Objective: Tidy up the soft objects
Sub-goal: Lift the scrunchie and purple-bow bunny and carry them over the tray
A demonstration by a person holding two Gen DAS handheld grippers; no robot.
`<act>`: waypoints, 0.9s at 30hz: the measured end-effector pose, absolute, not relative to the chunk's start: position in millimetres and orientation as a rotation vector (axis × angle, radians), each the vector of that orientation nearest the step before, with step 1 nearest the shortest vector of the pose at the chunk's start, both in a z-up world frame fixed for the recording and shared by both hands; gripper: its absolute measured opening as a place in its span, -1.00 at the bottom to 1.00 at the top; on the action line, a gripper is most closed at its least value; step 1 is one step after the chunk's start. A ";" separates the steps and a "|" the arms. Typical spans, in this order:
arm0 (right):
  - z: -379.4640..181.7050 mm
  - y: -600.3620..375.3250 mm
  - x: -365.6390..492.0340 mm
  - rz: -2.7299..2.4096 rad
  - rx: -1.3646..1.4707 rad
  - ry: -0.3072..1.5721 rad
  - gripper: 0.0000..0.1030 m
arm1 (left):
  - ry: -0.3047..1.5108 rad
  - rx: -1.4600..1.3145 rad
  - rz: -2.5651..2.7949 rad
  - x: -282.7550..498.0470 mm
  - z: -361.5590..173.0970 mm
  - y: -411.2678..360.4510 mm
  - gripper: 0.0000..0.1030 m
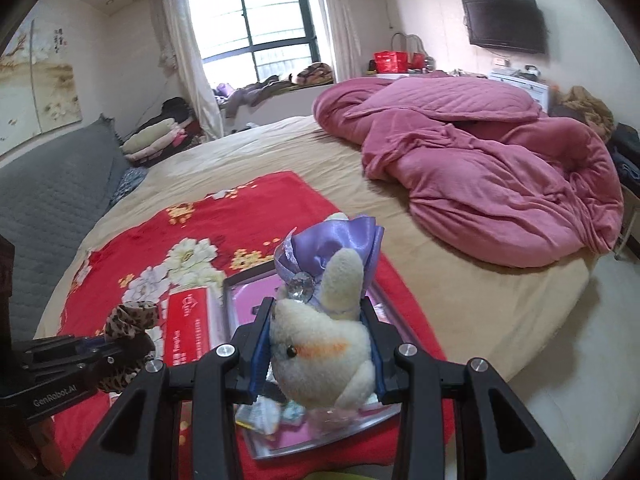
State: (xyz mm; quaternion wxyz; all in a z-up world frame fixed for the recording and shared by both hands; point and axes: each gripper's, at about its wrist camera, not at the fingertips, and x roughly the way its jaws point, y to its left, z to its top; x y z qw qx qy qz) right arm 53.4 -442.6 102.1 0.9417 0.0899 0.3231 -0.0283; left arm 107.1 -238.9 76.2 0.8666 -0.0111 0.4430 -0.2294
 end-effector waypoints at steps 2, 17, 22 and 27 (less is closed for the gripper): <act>101.5 -452.3 53.9 -0.067 0.192 0.658 -0.23 | 0.938 -0.020 -0.493 110.7 72.8 -250.4 -0.67; 84.5 -499.3 64.5 -0.119 0.202 0.683 -0.23 | 1.020 0.030 -0.528 139.2 35.8 -310.3 -0.66; 71.5 -509.2 69.8 -0.131 0.194 0.710 -0.23 | 1.050 0.037 -0.532 147.3 19.3 -322.9 -0.66; 53.1 -516.9 76.9 -0.137 0.174 0.749 -0.23 | 1.081 0.036 -0.529 155.8 2.5 -329.5 -0.66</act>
